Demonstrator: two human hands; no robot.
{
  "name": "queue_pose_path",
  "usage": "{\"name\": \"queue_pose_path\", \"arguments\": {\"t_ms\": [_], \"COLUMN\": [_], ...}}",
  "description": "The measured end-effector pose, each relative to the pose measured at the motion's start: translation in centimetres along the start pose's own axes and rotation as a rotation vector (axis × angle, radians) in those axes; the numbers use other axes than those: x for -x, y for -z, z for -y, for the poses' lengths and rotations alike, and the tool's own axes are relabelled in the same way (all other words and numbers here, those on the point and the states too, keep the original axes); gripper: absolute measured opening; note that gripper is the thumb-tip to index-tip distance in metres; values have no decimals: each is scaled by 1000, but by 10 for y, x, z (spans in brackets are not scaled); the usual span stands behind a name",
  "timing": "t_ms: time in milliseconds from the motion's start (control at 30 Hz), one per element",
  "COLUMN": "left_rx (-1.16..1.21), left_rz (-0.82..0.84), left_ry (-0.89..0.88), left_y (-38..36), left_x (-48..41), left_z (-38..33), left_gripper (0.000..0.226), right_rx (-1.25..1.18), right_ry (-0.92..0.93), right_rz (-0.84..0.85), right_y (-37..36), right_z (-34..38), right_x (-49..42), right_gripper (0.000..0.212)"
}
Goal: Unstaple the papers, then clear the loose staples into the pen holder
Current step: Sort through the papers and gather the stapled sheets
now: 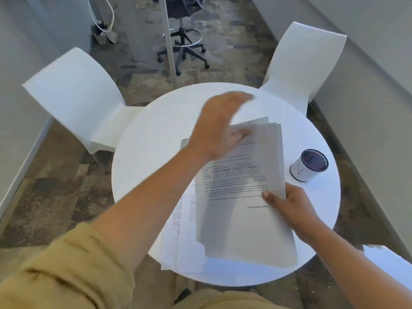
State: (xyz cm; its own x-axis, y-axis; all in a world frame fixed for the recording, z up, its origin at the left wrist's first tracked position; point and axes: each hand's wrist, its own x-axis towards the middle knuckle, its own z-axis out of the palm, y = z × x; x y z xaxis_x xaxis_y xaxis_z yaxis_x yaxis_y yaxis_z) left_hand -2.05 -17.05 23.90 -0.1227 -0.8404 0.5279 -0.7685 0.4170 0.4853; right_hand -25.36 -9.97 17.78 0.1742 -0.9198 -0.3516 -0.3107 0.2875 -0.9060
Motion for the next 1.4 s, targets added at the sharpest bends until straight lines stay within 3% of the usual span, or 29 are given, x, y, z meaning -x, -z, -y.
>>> {"name": "queue_pose_path", "arguments": {"t_ms": [67,133,167,233,300,400,500,667,800,867,1000,1133,1200,1267,1400], "left_rx": [80,322,526,894,949,950,870,815,787,779,506,49,-42,-30,-34], "left_rz": [-223,-100,22,175,170,40,-34,68,111,190,144,111,175,236,348], "left_ry": [283,675,798,883,875,845,803,841,866,857,1075,1422,1553,1580,1466], "left_y": [-7,-15,-18,-27,-30,-32,-35,-48,-58,-61,-68,-60,-56,-56,-59], "left_x": [34,69,83,104,115,123,131,153,166,172,201,241,254,262,261], "left_z": [11,13,12,10,1,-11,-13,-9,-4,1,26,53,60,63,64], "left_gripper": [90,107,103,68,39,22,24,29,6,23,57,77,83,77,69], "right_rx": [-158,-338,-405,-452,-389,-268,-181,-52,101,91,-93,-127,-122,-97,-52], "right_ry": [-20,-39,-41,-35,-9,53,82,81,35,-6,-194,-437,-531,-575,-556], "right_rz": [-35,-36,-32,-55,-107,-171,-217,-189,-225,-297,-349,-258,-197,-164,-123], "right_y": [8,14,15,16,15,14,11,8,10,19,41,37,32,26,10], "right_z": [-4,-9,-11,-13,-15,-18,-22,-42,-54,-63,-89,-125,-142,-152,-153], "right_x": [2,4,4,5,5,5,4,3,4,2,-9,-12,-13,-18,-35], "right_gripper": [15,29,37,47,40,21,11,25,5,5,14,10,17,19,25]}}
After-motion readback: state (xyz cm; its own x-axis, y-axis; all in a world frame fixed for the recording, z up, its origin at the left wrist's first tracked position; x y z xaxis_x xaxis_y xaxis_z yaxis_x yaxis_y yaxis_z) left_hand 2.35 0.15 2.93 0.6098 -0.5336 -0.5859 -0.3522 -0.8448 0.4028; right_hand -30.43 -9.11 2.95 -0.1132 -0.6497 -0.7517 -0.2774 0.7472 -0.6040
